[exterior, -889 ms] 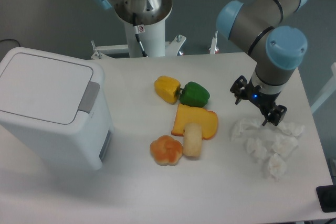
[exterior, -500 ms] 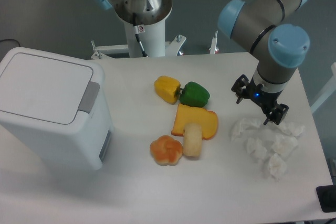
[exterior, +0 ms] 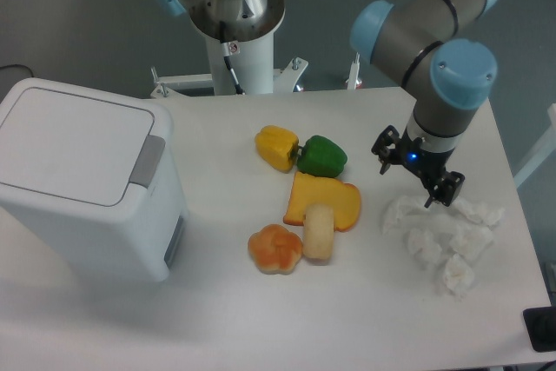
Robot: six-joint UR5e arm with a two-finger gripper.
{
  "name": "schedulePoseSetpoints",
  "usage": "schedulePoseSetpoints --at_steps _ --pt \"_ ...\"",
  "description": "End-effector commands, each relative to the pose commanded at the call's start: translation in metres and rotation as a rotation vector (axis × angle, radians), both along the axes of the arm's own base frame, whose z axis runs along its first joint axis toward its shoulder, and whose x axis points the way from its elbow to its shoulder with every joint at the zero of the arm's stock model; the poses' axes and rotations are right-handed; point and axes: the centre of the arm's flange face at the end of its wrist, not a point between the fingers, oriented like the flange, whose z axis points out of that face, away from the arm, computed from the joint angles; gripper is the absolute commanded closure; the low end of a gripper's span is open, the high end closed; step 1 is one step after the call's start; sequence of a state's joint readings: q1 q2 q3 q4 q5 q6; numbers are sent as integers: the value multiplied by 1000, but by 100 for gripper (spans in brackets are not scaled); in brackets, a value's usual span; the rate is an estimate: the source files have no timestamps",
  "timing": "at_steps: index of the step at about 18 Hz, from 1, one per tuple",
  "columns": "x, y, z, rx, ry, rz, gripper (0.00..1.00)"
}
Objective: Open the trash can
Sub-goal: 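Move the gripper from the tissues over the vegetables toward the trash can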
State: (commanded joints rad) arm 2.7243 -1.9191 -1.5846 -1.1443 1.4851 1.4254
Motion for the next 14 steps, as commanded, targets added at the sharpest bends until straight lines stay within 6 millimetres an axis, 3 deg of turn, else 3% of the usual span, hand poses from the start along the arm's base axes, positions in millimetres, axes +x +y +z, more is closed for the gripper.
schedulePoseSetpoints --at_steps 4,7,14 --pt "7 0 15 90 -40 103 0" --pt "37 -1 39 107 -40 147 0" --pt "116 67 85 129 -79 289 0"
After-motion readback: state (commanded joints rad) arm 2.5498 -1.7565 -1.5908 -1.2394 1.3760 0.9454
